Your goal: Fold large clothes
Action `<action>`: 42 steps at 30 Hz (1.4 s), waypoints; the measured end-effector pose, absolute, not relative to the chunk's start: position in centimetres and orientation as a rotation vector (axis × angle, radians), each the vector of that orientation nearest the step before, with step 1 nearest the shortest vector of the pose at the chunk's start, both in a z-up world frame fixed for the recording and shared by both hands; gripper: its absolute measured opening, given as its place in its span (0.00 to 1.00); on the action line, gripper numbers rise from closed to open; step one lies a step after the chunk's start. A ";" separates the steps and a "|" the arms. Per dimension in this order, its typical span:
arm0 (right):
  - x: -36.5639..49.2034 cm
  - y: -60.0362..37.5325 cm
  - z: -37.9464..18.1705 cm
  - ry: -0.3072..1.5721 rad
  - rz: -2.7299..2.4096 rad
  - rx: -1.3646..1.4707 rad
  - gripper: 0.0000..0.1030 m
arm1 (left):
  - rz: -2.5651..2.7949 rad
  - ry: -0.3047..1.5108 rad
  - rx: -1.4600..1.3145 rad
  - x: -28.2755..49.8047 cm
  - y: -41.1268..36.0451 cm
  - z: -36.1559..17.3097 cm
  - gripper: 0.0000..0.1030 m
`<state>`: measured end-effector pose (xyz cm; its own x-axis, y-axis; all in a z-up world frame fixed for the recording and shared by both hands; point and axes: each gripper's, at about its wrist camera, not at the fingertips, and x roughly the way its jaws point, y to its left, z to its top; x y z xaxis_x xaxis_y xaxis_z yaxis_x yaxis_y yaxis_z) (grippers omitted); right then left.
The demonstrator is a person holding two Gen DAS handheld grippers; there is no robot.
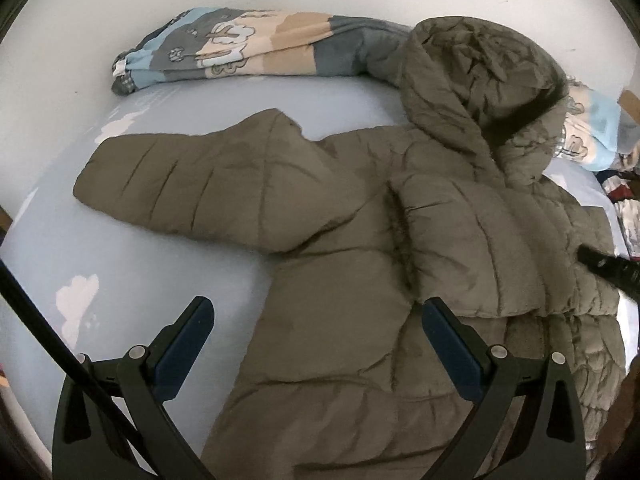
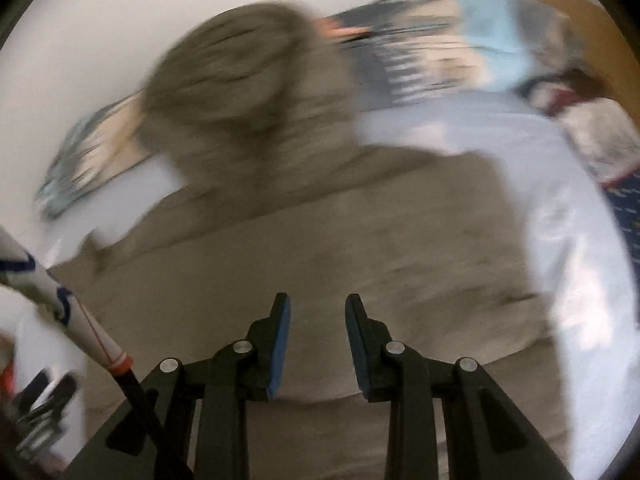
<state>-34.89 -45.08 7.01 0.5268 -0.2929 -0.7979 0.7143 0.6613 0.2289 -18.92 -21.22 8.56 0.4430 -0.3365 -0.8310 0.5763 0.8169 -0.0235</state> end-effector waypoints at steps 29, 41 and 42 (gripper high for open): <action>-49.4 -42.3 6.8 0.728 -0.794 0.814 0.57 | -0.734 0.953 0.386 -23.2 -24.1 7.3 1.00; -47.2 -42.9 3.9 0.847 -0.748 0.841 0.57 | -0.670 0.985 0.530 -23.7 -25.6 3.4 1.00; -47.2 -42.8 4.3 0.836 -0.745 0.834 0.57 | -0.677 0.982 0.521 -23.7 -25.5 3.8 1.00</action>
